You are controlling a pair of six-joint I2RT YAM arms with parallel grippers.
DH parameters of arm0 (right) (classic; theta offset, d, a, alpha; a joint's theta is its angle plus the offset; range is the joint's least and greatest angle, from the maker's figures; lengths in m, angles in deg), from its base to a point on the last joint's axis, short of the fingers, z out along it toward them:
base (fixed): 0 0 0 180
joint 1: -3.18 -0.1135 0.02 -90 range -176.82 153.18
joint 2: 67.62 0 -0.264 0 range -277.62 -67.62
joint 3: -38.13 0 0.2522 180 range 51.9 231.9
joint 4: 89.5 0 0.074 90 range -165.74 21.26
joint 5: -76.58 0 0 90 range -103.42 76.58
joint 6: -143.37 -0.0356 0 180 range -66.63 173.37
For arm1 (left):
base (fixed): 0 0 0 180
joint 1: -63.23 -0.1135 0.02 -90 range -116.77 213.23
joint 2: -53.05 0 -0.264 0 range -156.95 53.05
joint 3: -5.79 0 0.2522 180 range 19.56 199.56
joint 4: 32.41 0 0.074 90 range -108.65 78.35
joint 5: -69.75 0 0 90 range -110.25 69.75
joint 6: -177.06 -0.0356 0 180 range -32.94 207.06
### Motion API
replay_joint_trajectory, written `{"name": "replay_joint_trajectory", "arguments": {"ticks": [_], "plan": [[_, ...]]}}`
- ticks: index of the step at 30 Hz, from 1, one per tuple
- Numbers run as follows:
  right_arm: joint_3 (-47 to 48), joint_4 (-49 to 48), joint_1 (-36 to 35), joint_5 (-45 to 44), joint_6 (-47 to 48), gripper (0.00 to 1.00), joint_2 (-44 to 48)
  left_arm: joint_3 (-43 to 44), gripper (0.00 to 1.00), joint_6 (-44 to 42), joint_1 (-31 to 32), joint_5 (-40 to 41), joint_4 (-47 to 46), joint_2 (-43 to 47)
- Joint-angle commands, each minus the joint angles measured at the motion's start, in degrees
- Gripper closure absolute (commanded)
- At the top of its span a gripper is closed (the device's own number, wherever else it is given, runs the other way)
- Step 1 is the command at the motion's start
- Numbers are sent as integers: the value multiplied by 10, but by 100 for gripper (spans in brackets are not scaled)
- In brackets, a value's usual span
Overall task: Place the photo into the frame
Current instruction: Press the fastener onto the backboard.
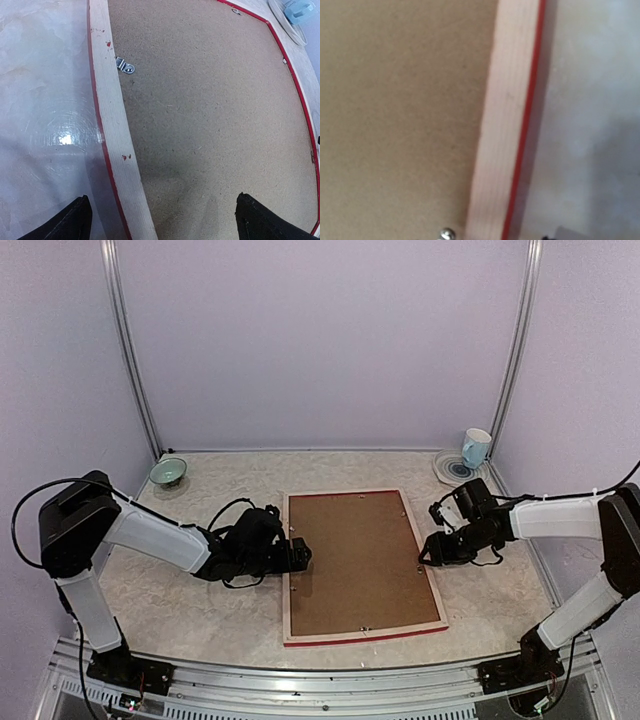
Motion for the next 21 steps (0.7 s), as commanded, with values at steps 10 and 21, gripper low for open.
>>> {"name": "replay_joint_trajectory", "arguments": {"ticks": [10,21], "plan": [[5,-4,-34,-54,2,51,-20,11,1,8,7,3,29,-7],[11,5,-49,-64,6,53,-31,10,2,8,8,-1,25,-10]]}}
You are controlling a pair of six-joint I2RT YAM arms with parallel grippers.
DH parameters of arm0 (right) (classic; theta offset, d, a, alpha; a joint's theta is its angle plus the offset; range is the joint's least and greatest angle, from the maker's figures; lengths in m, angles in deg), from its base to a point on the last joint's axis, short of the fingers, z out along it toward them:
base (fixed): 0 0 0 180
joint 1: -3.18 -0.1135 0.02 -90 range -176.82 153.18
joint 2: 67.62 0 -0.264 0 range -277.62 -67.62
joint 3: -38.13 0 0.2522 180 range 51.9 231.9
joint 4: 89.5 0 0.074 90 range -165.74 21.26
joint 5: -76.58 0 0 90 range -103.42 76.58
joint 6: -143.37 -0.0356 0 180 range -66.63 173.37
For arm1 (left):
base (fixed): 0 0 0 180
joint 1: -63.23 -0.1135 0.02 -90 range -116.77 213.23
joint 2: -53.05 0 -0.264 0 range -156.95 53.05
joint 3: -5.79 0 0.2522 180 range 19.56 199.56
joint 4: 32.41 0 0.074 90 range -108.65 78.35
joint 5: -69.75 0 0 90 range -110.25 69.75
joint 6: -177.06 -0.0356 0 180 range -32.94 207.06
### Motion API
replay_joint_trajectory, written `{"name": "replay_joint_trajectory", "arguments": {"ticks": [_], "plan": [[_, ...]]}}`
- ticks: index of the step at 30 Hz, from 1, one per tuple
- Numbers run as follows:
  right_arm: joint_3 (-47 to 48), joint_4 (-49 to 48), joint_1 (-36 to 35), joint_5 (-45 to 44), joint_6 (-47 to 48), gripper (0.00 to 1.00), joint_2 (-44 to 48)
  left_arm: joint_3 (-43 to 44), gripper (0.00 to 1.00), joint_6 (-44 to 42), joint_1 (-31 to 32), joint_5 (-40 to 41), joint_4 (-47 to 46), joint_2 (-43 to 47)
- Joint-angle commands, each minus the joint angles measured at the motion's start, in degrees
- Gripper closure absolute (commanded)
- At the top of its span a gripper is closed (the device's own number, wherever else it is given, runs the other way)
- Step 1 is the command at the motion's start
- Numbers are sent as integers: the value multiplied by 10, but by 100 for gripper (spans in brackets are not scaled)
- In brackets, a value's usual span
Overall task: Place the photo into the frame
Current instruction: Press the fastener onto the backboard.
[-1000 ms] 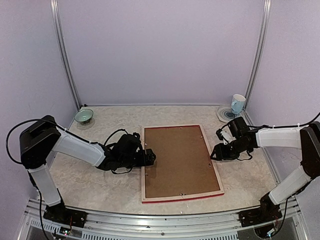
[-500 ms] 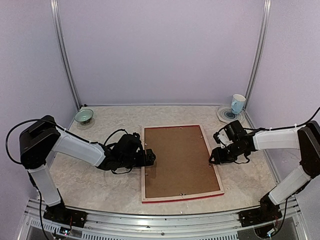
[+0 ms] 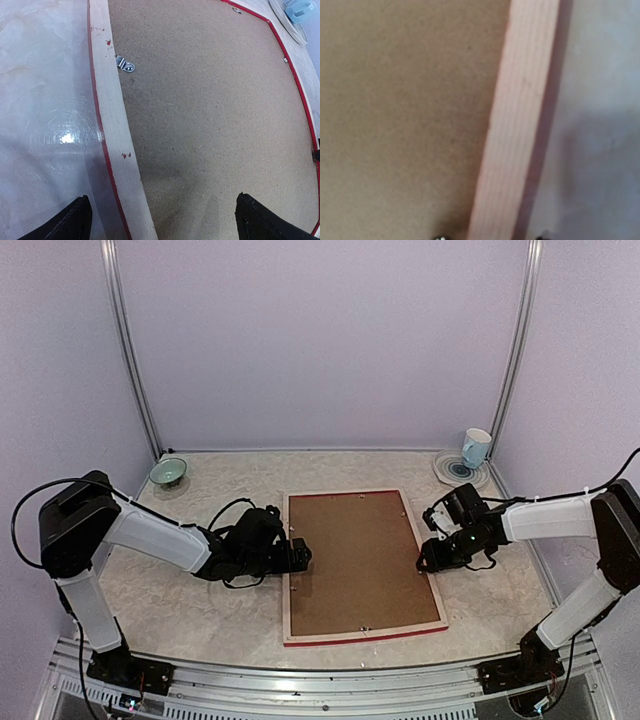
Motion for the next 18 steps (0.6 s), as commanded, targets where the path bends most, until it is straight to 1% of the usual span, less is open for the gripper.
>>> {"name": "replay_joint_trajectory", "arguments": {"ticks": [1,14,18], "plan": [[10,8,-12,-15,3,53,-13,6,2,8,5,-3,17,-9],[7,9,-19,-40,4,56,-35,2,2,11,7,-8,12,-11],[9,14,-19,-42,7,62,-30,4,2,12,7,-11,12,-14]]}}
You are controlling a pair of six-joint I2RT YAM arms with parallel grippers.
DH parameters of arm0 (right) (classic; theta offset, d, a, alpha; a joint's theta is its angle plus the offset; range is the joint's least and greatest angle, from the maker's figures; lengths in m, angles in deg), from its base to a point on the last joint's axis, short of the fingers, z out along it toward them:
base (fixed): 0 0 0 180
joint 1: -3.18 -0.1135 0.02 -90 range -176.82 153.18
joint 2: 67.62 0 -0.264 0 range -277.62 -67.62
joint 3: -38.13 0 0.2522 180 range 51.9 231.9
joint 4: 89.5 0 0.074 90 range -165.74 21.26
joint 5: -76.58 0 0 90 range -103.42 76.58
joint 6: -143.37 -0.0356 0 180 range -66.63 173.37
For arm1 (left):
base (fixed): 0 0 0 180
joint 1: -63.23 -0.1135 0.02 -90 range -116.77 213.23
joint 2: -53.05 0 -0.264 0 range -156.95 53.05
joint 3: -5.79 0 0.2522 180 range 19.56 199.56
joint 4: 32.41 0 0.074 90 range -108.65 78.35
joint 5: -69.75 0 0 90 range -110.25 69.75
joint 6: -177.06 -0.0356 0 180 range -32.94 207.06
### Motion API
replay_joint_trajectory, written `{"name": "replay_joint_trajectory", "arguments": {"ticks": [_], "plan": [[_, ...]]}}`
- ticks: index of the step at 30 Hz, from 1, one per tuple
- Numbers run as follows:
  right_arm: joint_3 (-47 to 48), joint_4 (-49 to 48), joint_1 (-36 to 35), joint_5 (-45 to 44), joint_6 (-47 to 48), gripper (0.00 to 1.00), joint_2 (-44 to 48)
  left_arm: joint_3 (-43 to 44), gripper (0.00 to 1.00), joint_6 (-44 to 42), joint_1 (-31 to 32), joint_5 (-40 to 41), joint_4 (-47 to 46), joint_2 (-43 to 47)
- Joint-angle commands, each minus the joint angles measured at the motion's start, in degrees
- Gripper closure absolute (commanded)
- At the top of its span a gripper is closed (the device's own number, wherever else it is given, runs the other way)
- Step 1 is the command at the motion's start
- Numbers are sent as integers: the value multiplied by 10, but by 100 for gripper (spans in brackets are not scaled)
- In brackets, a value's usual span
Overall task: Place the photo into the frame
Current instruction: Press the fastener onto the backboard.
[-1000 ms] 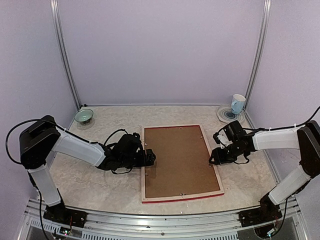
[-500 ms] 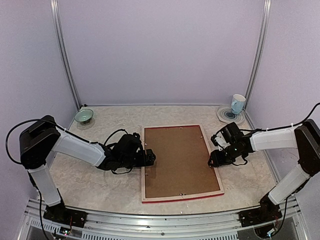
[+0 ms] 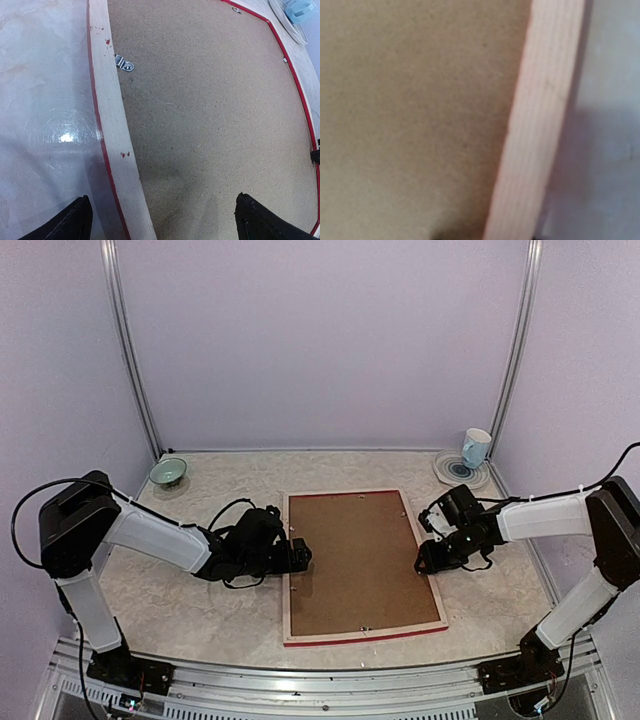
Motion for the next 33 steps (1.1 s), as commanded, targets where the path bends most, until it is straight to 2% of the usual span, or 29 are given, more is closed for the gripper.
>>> {"name": "replay_joint_trajectory", "arguments": {"ticks": [1,26,29,33], "plan": [[3,17,-5,-30,7,63,-10,6,2,9,6,-11,12,-15],[4,32,-5,-54,19,80,-3,10,2,8,6,-14,13,-19],[8,32,-4,-46,21,79,1,9,2,8,6,-14,13,-20],[19,32,-4,-15,25,69,11,7,2,9,6,-15,12,-20]]}}
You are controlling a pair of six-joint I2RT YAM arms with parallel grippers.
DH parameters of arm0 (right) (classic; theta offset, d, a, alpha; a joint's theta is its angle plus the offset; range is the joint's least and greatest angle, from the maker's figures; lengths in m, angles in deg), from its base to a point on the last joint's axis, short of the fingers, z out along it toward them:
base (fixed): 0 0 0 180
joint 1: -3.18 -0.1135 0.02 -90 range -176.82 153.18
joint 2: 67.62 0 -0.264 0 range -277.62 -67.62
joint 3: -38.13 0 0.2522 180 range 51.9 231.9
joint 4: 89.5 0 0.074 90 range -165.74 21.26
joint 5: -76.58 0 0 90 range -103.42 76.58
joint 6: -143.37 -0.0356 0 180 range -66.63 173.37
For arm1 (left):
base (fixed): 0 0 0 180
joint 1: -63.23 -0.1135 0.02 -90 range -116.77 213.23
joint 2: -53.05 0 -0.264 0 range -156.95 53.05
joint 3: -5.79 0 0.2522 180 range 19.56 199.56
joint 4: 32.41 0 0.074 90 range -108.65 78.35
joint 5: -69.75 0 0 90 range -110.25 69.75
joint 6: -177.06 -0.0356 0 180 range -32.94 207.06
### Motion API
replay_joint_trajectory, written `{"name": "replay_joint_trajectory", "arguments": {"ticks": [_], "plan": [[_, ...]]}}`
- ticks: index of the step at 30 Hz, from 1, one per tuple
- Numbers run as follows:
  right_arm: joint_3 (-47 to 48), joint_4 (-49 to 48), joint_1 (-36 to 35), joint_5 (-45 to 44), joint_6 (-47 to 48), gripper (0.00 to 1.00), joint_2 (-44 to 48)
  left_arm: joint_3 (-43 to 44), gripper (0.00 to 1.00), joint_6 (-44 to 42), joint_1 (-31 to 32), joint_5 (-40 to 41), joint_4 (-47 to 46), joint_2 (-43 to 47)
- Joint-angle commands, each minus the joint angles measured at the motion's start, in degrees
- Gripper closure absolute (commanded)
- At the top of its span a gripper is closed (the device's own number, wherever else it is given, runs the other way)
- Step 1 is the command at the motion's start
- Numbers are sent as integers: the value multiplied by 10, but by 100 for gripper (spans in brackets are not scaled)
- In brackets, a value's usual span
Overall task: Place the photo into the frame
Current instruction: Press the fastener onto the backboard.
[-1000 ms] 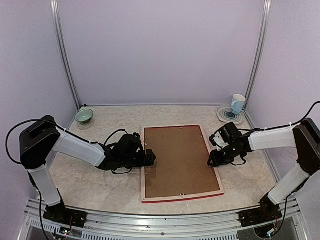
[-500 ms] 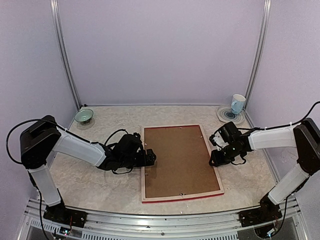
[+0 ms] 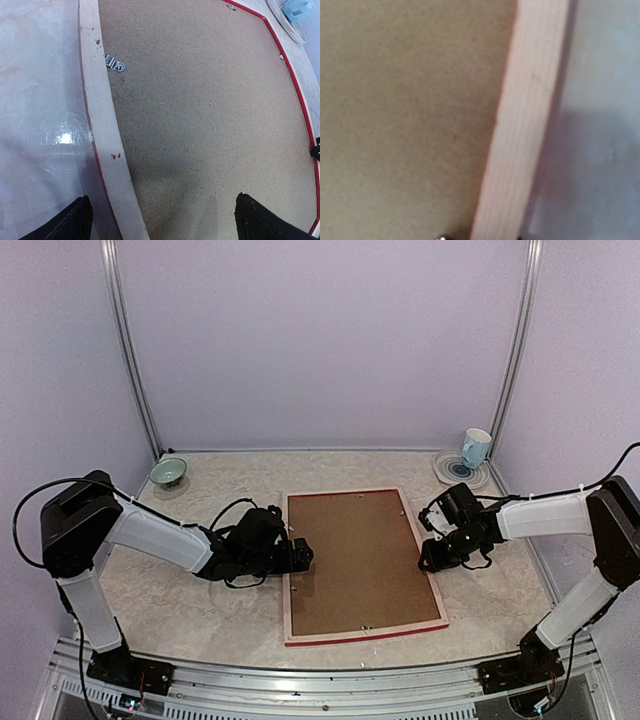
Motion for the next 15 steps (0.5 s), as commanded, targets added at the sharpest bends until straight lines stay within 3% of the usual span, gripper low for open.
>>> {"name": "replay_joint_trajectory", "arguments": {"ticks": [1,15], "plan": [[12,19,-4,6,12,66,15,2,2,9,5,-11,14,-14],[17,24,-5,10,11,58,10,-6,2,11,4,-13,6,-15]]}}
